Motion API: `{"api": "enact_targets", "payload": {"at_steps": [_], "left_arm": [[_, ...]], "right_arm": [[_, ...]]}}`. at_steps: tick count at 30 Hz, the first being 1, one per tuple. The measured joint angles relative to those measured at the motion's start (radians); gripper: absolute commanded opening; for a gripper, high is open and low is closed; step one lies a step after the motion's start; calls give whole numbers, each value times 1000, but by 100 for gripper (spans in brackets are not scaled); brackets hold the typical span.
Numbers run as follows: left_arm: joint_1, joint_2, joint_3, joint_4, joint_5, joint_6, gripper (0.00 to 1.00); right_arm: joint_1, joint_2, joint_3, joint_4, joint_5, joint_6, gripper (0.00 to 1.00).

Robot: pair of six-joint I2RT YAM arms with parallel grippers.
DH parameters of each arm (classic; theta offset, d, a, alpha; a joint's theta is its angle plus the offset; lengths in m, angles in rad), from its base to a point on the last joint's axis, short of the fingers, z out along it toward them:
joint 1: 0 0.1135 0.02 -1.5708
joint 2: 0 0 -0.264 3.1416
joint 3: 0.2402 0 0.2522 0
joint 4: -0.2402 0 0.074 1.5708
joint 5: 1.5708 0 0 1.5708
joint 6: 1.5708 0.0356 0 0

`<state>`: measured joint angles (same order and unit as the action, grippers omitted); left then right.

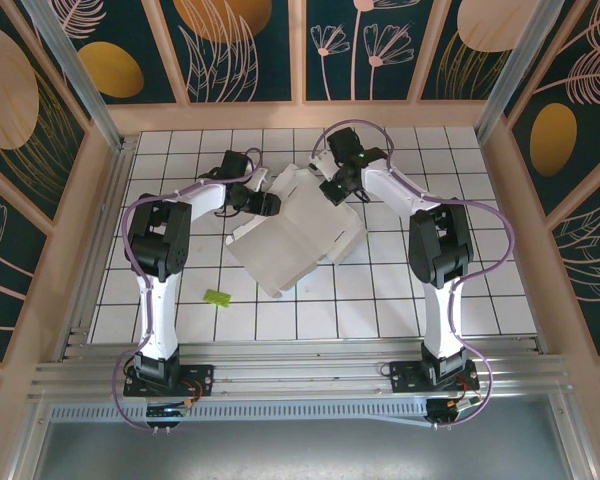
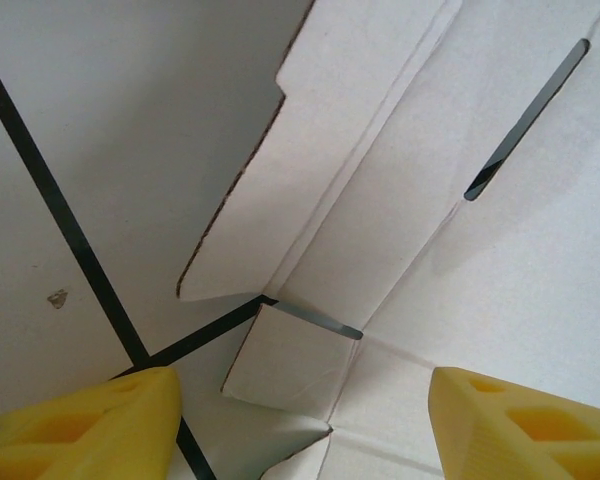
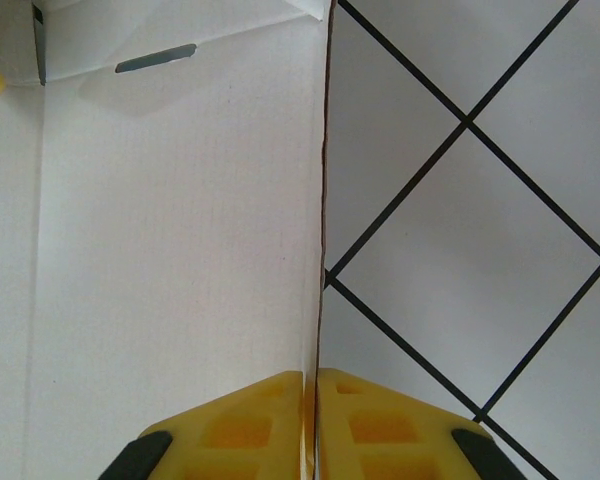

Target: Fold the paper box

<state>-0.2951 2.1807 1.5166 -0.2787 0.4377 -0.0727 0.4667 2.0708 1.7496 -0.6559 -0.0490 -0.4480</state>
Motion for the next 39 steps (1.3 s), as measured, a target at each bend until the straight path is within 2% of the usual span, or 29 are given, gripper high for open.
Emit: {"api": "enact_targets", "payload": {"at_steps": [8, 11, 18, 26, 31, 39], "left_arm": [[2, 12, -2, 57, 86, -40, 39], [2, 12, -10, 80, 111, -54, 35], [2, 12, -63, 130, 169, -73, 33], [2, -16, -148, 240, 240, -140, 35], [-6, -52, -205, 311, 242, -203, 35], [-29, -73, -216, 352, 238, -229, 34]], "right_arm": [[1, 0, 0, 0, 12, 0, 12], [1, 0, 0, 0, 23, 0, 12], [9, 0, 0, 2, 58, 0, 11], [34, -5, -24, 59, 153, -1, 9], [63, -11, -59, 100, 237, -21, 9], [85, -36, -81, 135, 293, -41, 9]]}}
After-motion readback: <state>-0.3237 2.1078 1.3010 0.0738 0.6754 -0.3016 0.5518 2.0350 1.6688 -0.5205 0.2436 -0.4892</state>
